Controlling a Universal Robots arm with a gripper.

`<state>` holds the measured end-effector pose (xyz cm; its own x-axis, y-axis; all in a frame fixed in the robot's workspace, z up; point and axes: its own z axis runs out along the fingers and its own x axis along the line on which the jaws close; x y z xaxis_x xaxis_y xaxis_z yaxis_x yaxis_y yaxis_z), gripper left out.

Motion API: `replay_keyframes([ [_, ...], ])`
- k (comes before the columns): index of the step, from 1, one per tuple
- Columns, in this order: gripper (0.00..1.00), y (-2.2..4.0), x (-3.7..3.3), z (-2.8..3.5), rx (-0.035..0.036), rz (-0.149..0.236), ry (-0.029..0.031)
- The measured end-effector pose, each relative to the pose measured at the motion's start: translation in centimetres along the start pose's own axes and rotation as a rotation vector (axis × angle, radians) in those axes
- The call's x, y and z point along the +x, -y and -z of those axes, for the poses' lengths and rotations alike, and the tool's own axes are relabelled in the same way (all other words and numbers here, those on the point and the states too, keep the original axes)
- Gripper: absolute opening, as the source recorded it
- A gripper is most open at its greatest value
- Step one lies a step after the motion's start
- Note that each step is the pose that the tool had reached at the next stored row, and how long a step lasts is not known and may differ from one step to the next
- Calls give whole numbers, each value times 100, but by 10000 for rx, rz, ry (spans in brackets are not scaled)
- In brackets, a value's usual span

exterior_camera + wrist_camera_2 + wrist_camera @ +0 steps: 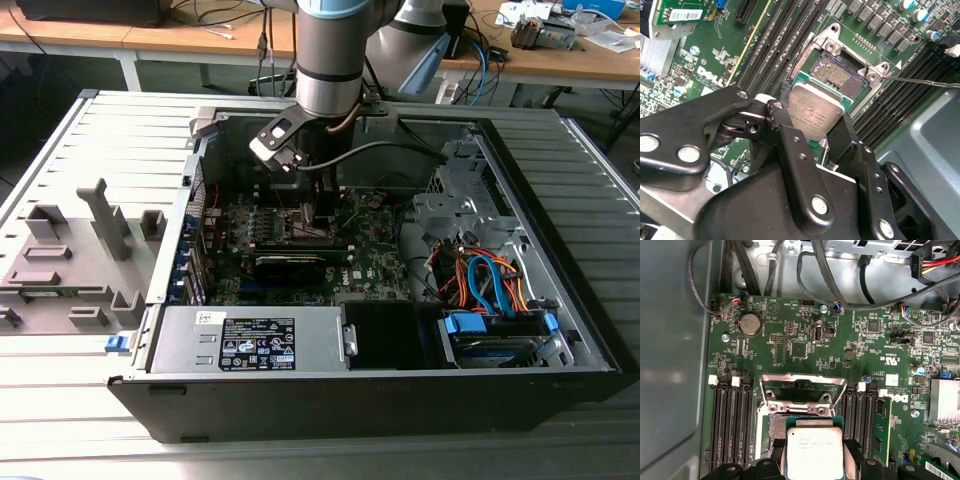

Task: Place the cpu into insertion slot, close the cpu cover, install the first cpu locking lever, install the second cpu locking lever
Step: 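Place the cpu into insertion slot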

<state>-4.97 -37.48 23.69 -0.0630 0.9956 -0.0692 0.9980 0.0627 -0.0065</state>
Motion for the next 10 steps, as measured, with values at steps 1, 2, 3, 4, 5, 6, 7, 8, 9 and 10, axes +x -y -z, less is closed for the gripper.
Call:
replay_keyframes([
  [1, 55, 1, 2, 0, 0, 0, 0],
  [2, 55, 2, 3, 0, 0, 0, 0],
  [3, 55, 2, 4, -1, 0, -1, 0],
  [4, 55, 3, 5, -1, 0, -2, 0],
  [5, 55, 4, 7, -1, 1, -2, 0],
  [6, 55, 5, 10, -1, 0, -3, -1],
  [7, 55, 7, 11, -1, 0, -3, 0],
  [8, 55, 8, 12, -1, 1, -4, 0],
  [9, 55, 8, 13, -1, 1, -4, 0],
  [10, 55, 10, 13, -2, 1, -5, 0],
])
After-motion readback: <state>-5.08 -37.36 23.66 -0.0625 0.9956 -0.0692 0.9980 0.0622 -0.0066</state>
